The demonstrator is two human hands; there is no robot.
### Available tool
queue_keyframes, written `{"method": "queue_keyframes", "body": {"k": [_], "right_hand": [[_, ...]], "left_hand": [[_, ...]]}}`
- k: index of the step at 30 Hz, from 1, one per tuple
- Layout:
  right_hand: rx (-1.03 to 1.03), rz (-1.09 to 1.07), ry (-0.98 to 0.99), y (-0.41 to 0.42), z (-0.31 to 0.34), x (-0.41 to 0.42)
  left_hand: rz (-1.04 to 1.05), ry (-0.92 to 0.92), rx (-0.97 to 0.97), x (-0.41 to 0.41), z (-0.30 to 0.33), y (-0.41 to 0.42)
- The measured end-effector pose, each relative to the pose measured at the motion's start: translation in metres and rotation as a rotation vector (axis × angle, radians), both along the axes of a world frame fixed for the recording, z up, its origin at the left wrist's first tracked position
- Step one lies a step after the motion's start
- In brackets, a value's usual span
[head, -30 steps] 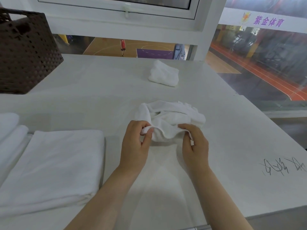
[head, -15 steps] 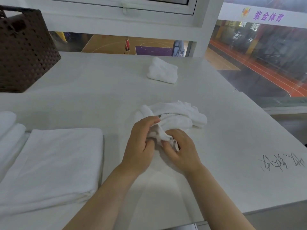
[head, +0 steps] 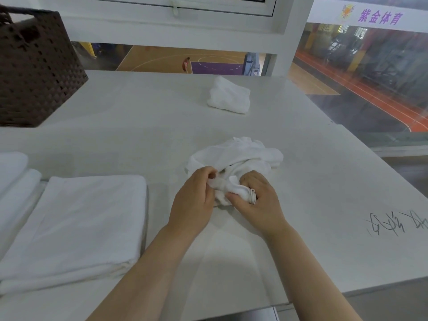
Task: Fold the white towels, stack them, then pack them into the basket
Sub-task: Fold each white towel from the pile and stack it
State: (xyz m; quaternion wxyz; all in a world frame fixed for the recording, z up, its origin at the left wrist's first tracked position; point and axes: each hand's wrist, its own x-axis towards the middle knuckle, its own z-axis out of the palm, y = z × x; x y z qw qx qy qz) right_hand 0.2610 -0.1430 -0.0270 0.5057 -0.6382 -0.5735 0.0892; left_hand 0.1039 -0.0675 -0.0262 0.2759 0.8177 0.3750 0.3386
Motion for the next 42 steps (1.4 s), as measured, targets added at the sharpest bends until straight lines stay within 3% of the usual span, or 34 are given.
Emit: {"method": "queue_keyframes", "body": {"k": [4,7,13,16,21,27,31,34,37,40,42], "right_hand": [[-0.015,-0.015,-0.062,0.001,-0.006,0.002],[-0.079,-0.060,-0.053,0.000,-0.005,0.002],[-0.070,-0.032,-0.361,0.000,-0.002,-0.002],[-0.065,-0.043,-0.424,0.003,-0.004,-0.004],[0.154,-0.132,-0.228,0.002,0.000,-0.005],[0.173,-0.296,0.063,0.001,0.004,-0.003],[0.241,-0.529,0.382,-0.001,0.017,0.000],[0.270,-0.585,0.490,0.000,0.021,0.002],[0.262,-0.532,0.373,-0.002,0.017,-0.001],[0.262,-0.395,0.020,-0.001,0.008,-0.001],[0.258,-0.229,-0.158,0.001,0.003,-0.001]], "left_hand": [[0.105,0.202,0.117,0.001,-0.011,0.008],[0.088,0.253,0.133,0.002,-0.014,0.011],[0.126,0.163,0.215,0.001,-0.010,0.007],[0.092,0.046,0.295,0.001,-0.004,0.003],[0.039,-0.076,0.418,0.002,0.009,-0.005],[0.033,0.170,0.286,0.000,0.008,-0.002],[-0.001,0.166,0.305,0.002,0.003,0.000],[-0.043,0.184,0.327,0.005,0.001,-0.002],[0.069,0.001,0.259,0.003,0.005,-0.001],[0.209,-0.300,0.180,-0.003,0.009,0.001],[0.171,-0.420,0.157,-0.005,0.008,-0.001]]}}
